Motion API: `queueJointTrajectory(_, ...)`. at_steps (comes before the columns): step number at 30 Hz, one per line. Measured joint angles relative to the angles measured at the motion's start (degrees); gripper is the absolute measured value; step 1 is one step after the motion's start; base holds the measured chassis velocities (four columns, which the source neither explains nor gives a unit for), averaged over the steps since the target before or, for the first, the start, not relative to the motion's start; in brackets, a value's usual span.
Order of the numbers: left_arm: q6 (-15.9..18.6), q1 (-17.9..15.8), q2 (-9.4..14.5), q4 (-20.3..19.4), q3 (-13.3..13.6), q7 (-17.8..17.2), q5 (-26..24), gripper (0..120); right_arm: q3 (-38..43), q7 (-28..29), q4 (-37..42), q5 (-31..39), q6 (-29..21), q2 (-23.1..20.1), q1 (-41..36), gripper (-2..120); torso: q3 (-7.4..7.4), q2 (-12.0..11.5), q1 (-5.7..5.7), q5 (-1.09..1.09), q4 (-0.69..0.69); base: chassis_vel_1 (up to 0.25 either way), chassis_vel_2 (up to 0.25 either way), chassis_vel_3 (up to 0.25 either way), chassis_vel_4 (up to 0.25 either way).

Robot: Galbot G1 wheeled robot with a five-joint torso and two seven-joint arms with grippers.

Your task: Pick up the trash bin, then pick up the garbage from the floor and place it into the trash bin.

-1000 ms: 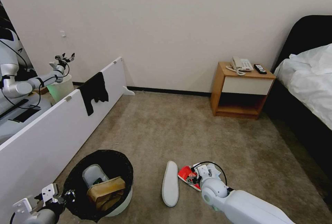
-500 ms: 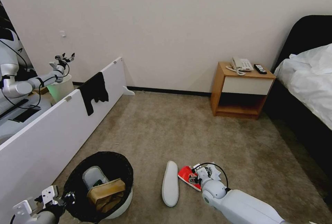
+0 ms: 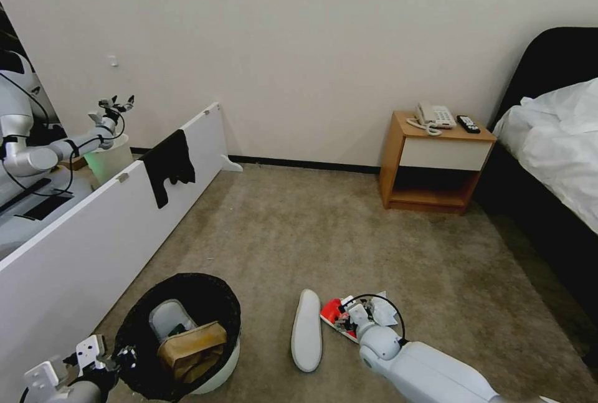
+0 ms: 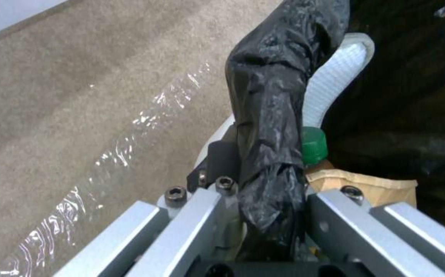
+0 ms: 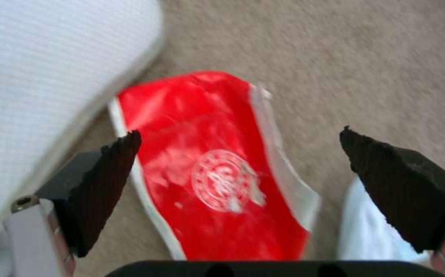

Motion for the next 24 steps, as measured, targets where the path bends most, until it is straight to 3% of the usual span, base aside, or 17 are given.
queueJointTrajectory(10, 0.0, 0.5, 0.2, -0.4, -0.4, 0.2, 0.0, 1, 0.4, -3.6, -8.1, -4.2, 3.1, 4.2, 0.3, 98, 0.0, 0.0, 0.0, 0.01, 0.0, 0.0, 0.0, 0.0, 0.0)
queueJointTrajectory(18, 0.0, 0.5, 0.2, -0.3, -0.4, 0.3, 0.0, 1, 0.9, -4.0, -9.0, -4.8, 3.4, 4.1, -0.1, 98, 0.0, 0.0, 0.0, 0.01, 0.0, 0.0, 0.0, 0.0, 0.0)
queueJointTrajectory(24, 0.0, 0.2, 0.4, 0.1, -0.2, 0.3, 0.0, 1, 2.2, -4.0, -9.1, -5.7, 3.1, 1.6, -1.6, 98, 0.0, 0.0, 0.0, 0.01, -0.01, 0.0, 0.0, 0.0, 0.0)
